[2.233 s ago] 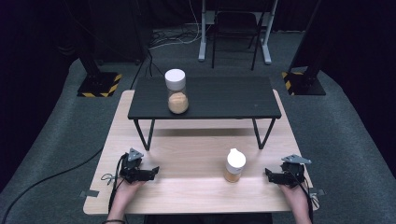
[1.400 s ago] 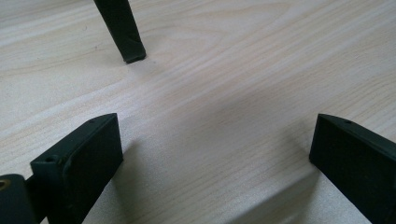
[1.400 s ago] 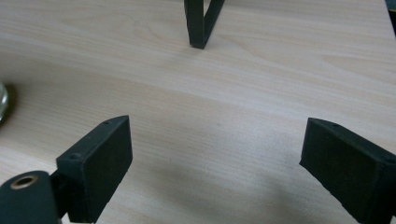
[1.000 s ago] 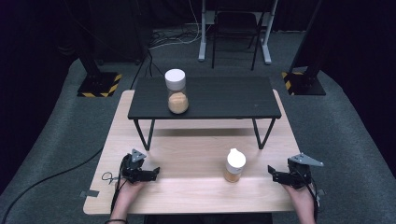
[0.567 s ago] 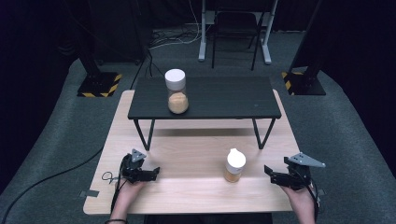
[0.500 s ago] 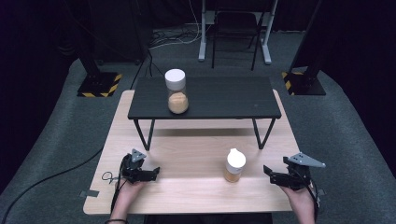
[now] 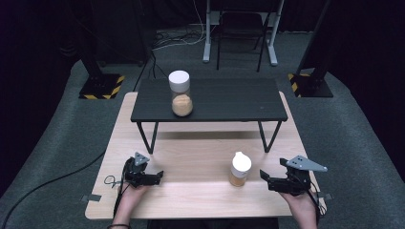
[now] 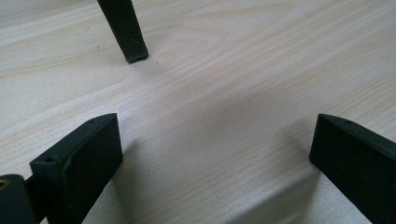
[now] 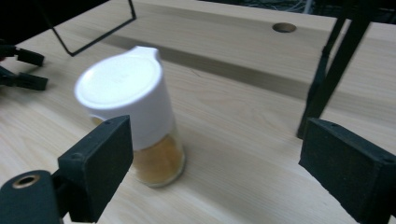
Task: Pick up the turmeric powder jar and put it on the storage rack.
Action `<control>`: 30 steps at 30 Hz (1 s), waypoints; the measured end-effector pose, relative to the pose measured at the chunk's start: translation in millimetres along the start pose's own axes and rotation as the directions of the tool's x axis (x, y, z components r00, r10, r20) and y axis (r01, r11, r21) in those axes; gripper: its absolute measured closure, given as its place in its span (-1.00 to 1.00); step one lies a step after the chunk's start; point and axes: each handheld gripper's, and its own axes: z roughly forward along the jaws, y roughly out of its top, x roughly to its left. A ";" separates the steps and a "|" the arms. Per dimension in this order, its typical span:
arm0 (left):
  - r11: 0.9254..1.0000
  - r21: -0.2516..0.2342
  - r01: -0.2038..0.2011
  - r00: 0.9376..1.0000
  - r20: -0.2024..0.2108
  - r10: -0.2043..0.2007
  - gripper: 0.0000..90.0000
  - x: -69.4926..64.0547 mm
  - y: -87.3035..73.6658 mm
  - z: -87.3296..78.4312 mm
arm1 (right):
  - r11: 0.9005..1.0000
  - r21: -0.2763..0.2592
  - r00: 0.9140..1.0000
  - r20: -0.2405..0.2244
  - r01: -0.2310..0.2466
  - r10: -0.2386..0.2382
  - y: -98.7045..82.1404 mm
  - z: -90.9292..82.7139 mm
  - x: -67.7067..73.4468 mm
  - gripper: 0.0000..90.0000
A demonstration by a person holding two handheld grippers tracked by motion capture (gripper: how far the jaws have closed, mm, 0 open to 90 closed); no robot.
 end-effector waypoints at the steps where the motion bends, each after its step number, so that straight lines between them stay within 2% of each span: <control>1: 1.000 -0.001 0.001 1.000 0.000 -0.001 -0.95 -0.1 -0.2 0.1 | 1.000 -0.002 1.000 -0.004 0.007 -0.007 1.0 0.1 1.6 -0.81; 18: 1.000 0.000 0.000 1.000 0.000 0.000 -0.96 0.0 0.0 0.0 | 0.999 -0.017 0.997 -0.063 0.043 -0.044 12.1 9.5 16.7 -0.81; 30: 1.000 -0.001 0.001 1.000 0.000 -0.001 -0.95 -0.1 -0.1 0.0 | 0.998 -0.014 0.994 -0.092 0.065 -0.066 15.2 25.6 23.2 -0.81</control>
